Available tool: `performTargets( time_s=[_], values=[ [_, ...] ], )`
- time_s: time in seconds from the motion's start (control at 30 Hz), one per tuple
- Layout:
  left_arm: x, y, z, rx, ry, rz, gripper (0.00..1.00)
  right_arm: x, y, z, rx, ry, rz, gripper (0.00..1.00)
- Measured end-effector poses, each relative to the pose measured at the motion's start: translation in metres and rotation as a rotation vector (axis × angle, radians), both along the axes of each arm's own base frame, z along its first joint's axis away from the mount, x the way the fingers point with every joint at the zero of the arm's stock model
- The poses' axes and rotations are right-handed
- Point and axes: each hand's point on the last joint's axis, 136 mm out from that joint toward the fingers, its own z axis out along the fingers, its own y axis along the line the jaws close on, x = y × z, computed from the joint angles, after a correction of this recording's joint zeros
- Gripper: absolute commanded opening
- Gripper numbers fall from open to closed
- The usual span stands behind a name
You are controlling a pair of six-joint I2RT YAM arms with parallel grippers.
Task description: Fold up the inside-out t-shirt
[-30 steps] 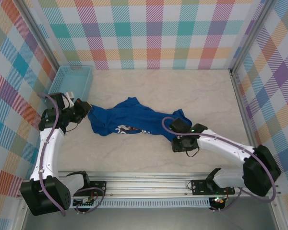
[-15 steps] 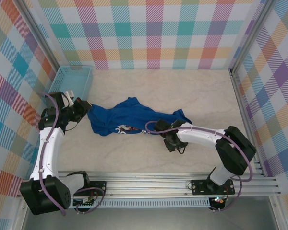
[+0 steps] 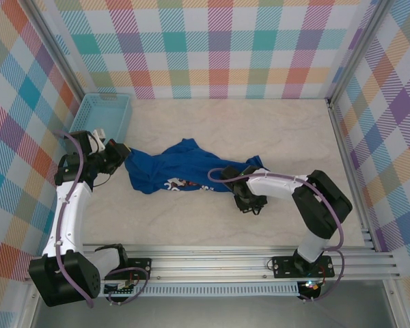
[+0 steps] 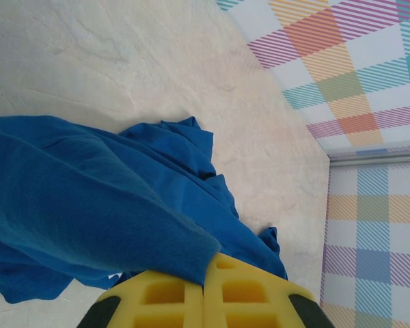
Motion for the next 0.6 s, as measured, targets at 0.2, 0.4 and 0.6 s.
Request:
performTargets(
  time_s=[0.2,0.4,0.6],
  values=[
    [0.000,0.000,0.000,0.002,0.000,0.002,0.00,-0.002,-0.003,0.005,0.015,-0.004,-0.021,0.00],
    [0.003,0.013,0.021,0.028,-0.026,0.061,0.00,0.028,-0.004,0.103,0.199,-0.218,-0.032,0.00],
    [-0.004,0.027,0.129,0.081,-0.267,0.158,0.00,0.064,-0.034,0.306,0.516,-0.752,-0.081,0.00]
  ],
)
